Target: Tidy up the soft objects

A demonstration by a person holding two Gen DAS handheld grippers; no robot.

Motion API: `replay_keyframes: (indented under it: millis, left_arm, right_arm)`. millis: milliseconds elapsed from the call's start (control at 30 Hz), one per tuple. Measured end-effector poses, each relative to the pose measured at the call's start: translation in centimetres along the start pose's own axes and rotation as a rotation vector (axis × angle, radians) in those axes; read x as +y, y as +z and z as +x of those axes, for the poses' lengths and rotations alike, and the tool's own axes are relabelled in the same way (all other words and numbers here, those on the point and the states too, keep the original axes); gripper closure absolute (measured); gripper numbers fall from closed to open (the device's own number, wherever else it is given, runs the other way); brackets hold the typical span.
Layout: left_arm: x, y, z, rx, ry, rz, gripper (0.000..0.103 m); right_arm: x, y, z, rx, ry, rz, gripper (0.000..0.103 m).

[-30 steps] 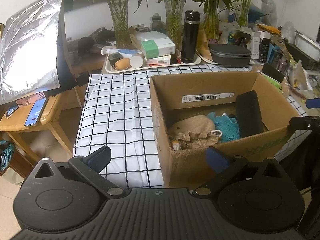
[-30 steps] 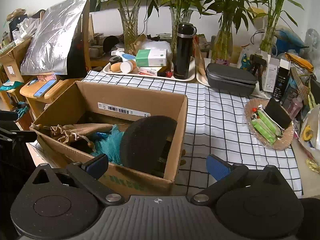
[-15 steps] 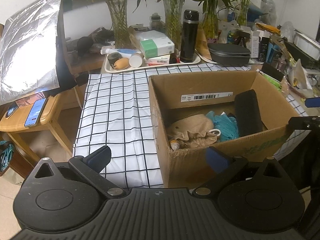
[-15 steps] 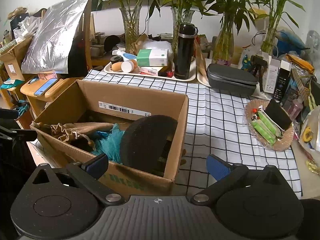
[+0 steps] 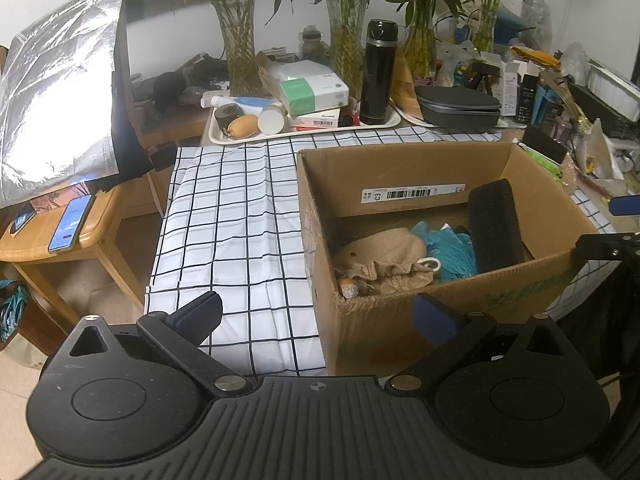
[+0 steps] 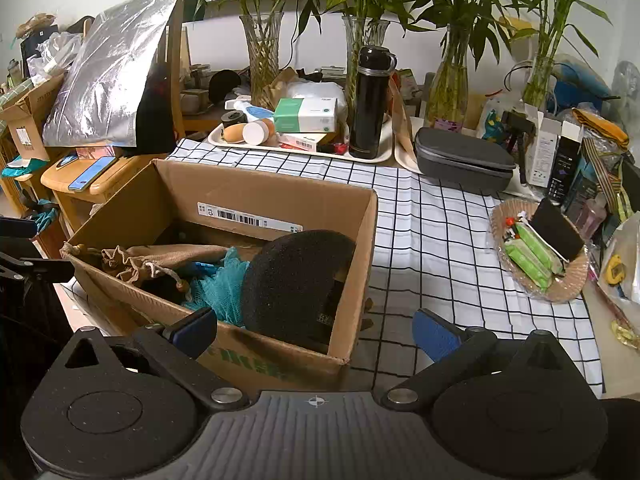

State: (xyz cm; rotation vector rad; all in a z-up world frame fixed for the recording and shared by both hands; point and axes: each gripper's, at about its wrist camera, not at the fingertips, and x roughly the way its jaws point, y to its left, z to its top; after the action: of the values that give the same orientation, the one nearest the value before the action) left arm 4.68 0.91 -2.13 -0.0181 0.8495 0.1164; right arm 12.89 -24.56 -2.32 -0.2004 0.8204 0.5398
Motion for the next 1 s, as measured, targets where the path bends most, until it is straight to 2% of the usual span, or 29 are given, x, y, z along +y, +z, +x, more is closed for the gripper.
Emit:
replay_keyframes:
  millis: [1000]
  left_arm:
    - [-0.16, -0.10, -0.19, 0.003, -0.030, 0.012, 0.000]
  right_arm:
    - [0.09, -0.04, -0.06, -0.001, 0.000, -0.001, 0.000]
